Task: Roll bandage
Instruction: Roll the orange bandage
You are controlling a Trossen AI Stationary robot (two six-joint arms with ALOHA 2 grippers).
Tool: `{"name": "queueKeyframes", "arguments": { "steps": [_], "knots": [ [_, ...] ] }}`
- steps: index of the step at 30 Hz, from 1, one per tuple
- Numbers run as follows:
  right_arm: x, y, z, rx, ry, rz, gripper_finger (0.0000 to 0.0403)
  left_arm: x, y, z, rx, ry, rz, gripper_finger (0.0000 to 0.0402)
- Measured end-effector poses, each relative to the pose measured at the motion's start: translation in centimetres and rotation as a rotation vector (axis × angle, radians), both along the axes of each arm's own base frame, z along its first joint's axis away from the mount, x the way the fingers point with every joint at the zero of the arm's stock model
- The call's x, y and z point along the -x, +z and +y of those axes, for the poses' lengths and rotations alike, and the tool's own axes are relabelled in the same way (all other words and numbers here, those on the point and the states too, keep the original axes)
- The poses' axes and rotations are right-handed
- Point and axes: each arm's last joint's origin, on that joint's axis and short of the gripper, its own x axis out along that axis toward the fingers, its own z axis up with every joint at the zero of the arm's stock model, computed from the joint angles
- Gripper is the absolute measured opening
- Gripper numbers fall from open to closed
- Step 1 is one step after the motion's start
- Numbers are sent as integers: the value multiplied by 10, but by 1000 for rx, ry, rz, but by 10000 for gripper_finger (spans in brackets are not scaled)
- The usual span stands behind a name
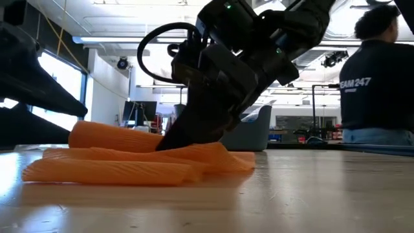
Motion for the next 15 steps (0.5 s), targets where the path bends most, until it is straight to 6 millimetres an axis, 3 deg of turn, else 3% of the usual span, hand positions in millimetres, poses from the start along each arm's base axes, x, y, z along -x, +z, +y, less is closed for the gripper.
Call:
{"name": "queueKeyframes", "arguments": {
  "steps": [6, 9, 15],
  "knots": [
    [-1, 1, 1, -7, 2, -17, 172, 4, 4, 5, 42, -55, 147, 193],
    [-1, 1, 1, -4, 4, -12, 172, 11, 13, 6, 94, -118, 259, 193],
    [-1, 1, 1, -3, 4, -9, 172, 22, 34, 14, 61, -132, 299, 193]
  ]
}}
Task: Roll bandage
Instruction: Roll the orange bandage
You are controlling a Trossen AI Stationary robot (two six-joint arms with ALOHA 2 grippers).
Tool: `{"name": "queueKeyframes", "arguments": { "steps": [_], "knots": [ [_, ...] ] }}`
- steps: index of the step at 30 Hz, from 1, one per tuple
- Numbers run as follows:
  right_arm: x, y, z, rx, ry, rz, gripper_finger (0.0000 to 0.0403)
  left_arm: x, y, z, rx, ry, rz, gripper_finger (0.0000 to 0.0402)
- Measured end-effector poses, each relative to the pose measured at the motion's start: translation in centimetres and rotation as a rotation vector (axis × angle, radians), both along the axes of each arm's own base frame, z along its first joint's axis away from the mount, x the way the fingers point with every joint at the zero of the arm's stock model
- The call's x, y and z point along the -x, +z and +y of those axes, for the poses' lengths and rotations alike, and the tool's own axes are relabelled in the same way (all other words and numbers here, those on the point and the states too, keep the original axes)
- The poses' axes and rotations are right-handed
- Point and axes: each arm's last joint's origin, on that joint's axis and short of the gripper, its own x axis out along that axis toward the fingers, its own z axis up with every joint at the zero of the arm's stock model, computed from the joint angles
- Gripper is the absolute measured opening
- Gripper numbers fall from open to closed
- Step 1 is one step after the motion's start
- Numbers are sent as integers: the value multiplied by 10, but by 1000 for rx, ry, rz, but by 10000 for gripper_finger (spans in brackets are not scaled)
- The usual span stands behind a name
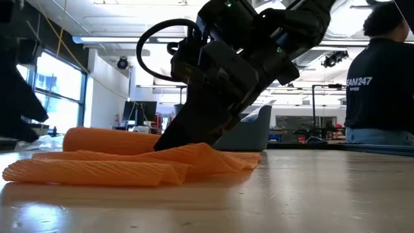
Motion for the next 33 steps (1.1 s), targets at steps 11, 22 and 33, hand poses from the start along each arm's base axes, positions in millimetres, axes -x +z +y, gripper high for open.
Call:
{"name": "queueKeyframes", "arguments": {
  "steps": [11, 22, 33],
  "knots": [
    [1, -1, 1, 3, 2, 15, 172, 6, 9, 6, -133, -34, -9, 193],
    [1, -1, 1, 4, 1, 14, 172, 6, 8, 7, -160, -36, -24, 193],
    [1, -1, 0, 11, -7, 13, 171, 4, -14, 15, -82, -54, -72, 193]
  ]
}}
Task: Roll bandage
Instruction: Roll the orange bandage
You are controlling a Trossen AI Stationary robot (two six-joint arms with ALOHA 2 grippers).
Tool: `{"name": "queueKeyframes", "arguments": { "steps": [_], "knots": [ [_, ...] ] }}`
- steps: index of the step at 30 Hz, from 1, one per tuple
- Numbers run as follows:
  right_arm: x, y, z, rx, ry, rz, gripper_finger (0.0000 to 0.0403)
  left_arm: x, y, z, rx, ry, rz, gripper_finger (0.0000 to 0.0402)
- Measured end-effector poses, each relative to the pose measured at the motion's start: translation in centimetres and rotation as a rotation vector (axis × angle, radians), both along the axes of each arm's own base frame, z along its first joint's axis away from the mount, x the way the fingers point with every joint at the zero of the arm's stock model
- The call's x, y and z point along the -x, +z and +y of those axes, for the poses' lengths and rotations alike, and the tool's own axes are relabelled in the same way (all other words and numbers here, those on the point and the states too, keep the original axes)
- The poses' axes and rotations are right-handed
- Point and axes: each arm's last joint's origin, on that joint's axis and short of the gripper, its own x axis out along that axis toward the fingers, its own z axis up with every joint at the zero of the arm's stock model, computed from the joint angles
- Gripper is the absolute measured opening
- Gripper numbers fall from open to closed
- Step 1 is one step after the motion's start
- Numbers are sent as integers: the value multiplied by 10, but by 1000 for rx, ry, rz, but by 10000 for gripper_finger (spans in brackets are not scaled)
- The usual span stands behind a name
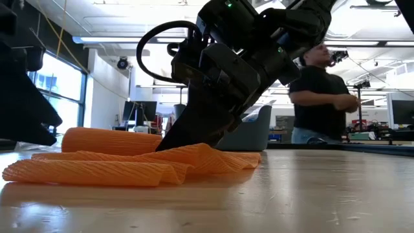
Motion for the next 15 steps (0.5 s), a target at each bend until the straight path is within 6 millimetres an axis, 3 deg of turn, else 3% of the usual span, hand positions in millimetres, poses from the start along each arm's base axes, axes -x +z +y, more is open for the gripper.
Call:
{"name": "queueKeyframes", "arguments": {
  "steps": [15],
  "knots": [
    [0, 0, 0, 2, -2, 0, 171, -27, -18, 1, 17, 6, -36, 193]
  ]
}}
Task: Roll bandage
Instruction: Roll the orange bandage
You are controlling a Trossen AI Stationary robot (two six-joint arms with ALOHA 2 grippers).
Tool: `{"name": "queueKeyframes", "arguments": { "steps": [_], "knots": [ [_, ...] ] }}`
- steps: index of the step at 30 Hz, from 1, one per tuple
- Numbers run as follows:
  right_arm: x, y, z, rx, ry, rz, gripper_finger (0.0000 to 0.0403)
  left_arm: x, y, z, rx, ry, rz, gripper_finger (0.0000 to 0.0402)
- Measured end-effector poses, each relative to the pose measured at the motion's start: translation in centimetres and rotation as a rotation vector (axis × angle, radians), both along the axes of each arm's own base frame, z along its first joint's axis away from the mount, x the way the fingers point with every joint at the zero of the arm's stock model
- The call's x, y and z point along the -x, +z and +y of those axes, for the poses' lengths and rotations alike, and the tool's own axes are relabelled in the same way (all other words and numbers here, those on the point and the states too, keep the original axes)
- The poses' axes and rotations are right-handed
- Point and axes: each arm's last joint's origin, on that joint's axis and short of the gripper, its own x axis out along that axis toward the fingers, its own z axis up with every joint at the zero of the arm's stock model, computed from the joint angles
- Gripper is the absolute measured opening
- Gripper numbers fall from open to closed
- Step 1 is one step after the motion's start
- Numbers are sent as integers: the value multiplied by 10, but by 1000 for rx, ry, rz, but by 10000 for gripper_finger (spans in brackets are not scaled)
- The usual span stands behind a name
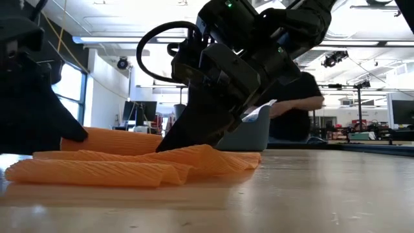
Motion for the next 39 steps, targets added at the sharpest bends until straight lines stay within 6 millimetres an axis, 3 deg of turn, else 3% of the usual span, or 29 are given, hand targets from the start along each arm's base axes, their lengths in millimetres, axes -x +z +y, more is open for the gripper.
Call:
{"name": "queueKeyframes", "arguments": {
  "steps": [13, 22, 27, 32, 39],
  "knots": [
    [0, 0, 0, 10, 0, -3, 171, -18, 11, 1, -129, -68, -88, 193],
    [0, 0, 0, 10, 0, -3, 171, -21, 10, 4, -148, -112, -47, 193],
    [0, 0, 0, 10, 0, -3, 171, -13, 2, 1, -96, -231, 88, 193],
    [0, 0, 0, 10, 0, -3, 171, 0, -1, -2, -78, -218, 158, 193],
    [0, 0, 0, 11, 0, -1, 171, 23, 11, -5, -89, -209, 174, 193]
  ]
}}
